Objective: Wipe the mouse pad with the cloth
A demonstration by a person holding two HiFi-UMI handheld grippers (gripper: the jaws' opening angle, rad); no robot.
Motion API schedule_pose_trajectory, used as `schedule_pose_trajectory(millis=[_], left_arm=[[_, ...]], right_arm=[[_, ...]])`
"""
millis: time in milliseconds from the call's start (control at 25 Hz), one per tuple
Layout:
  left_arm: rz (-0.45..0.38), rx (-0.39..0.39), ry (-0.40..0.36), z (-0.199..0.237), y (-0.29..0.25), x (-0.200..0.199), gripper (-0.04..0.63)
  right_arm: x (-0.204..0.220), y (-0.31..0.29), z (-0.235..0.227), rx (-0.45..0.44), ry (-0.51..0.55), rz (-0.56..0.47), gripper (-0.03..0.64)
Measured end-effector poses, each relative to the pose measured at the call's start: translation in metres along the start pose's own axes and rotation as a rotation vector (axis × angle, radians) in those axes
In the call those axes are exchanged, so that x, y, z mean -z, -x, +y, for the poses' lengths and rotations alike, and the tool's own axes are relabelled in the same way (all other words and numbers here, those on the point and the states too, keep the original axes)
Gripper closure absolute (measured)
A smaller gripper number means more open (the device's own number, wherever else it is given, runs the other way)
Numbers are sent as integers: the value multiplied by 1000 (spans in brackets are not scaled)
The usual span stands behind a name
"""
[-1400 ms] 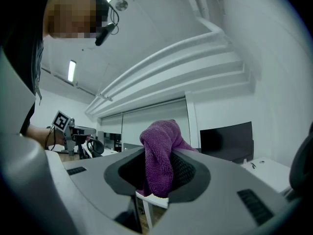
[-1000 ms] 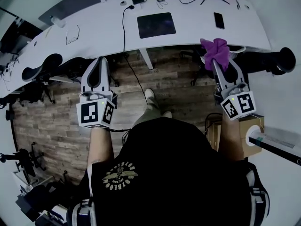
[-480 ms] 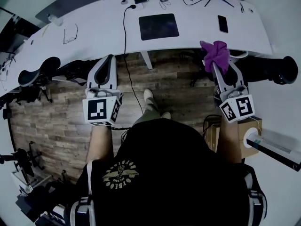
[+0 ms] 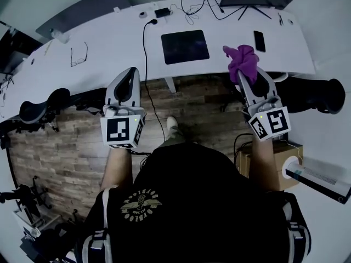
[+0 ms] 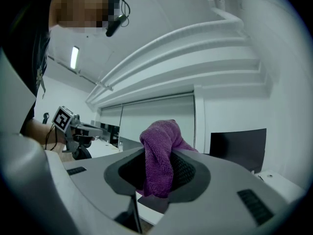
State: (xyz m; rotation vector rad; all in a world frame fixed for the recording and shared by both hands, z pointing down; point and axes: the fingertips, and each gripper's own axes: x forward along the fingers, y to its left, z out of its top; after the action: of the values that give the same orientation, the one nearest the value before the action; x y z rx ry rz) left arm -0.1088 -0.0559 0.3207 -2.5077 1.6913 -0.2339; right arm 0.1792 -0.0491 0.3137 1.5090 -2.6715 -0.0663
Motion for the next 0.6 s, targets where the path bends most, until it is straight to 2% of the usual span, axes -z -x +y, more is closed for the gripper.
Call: schedule_pose_trajectory(millis=[360,480,600], left_arm=[[-1,11,2,35,-54,7,594],[-33,17,-7,46,-86,-1,594],[-26,21,-5,51,-112,7,594]], right_arm=[[3,-72,-4,-19,31,32,505],[6,-103,-14,-3,33,15,505],[19,-126,-19,19,35,20,505]])
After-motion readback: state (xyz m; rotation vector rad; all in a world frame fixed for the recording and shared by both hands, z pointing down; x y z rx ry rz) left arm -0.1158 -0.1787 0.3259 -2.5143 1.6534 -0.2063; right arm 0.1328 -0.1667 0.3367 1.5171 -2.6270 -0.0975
